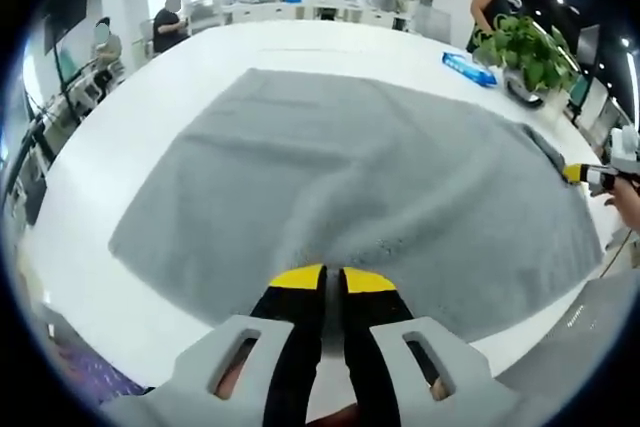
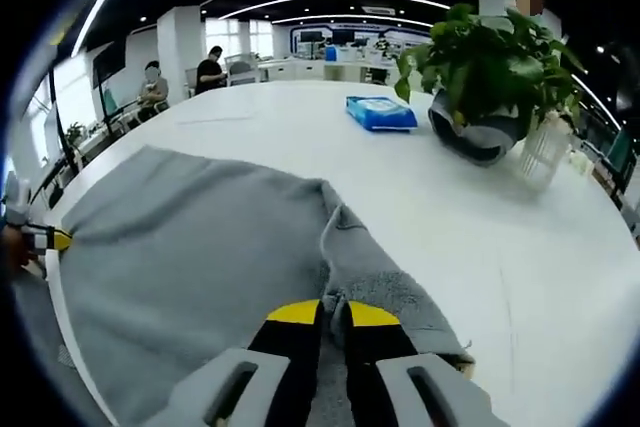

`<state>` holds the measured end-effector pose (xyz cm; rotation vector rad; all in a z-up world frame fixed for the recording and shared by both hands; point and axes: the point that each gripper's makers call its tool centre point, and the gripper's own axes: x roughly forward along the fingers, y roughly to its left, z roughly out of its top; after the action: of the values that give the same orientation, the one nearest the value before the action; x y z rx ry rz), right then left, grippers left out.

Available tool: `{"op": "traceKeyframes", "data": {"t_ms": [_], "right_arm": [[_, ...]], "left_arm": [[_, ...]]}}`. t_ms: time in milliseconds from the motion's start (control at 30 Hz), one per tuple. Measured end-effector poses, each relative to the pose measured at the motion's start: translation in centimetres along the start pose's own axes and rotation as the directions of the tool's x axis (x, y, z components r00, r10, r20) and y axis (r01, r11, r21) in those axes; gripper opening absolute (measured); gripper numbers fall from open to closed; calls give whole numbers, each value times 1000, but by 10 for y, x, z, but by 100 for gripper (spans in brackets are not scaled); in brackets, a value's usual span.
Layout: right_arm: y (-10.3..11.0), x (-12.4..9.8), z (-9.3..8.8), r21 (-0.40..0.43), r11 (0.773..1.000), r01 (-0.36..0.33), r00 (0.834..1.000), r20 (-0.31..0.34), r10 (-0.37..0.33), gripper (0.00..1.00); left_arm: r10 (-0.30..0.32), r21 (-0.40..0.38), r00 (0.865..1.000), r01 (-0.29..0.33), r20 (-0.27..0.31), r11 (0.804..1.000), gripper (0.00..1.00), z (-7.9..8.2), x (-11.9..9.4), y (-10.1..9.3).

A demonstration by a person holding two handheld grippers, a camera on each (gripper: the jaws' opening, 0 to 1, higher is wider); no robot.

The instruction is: Open the folded towel by lifting each exposed corner and separating the folded layers until the towel lies flat within the target outline without major curled edges

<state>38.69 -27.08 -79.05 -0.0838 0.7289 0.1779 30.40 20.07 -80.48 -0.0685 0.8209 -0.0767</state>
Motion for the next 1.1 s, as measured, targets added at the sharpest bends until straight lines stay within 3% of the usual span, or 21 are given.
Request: {"op": "traceKeyframes", "data": {"t_ms": [333,533,667,800,933,1100], "right_arm": [[-57,10,24,24,995,100,995,18,-100,5],[-77,14,39,52,990,128,991,43,-130,6],[-73,11,39,82,988,130,990,47,-134,6],[-66,7,34,90,990,112,992,44,-116,9],[-56,-1,30,91,992,92,995,40,-96,15],[-42,-14,26,92,993,69,996,53,-74,23]], "left_arm": [[2,19,1000,-2,9,1000,4,0,0,-1],[-2,32,1000,1,22,999,4,2,1,-1],[1,29,1000,-1,15,1000,5,2,1,-2],[-48,-47,999,47,-24,998,8,1,-1,-6],[-79,-50,997,80,21,996,18,17,-6,-8],[-93,-25,995,94,47,995,25,42,2,7]]}}
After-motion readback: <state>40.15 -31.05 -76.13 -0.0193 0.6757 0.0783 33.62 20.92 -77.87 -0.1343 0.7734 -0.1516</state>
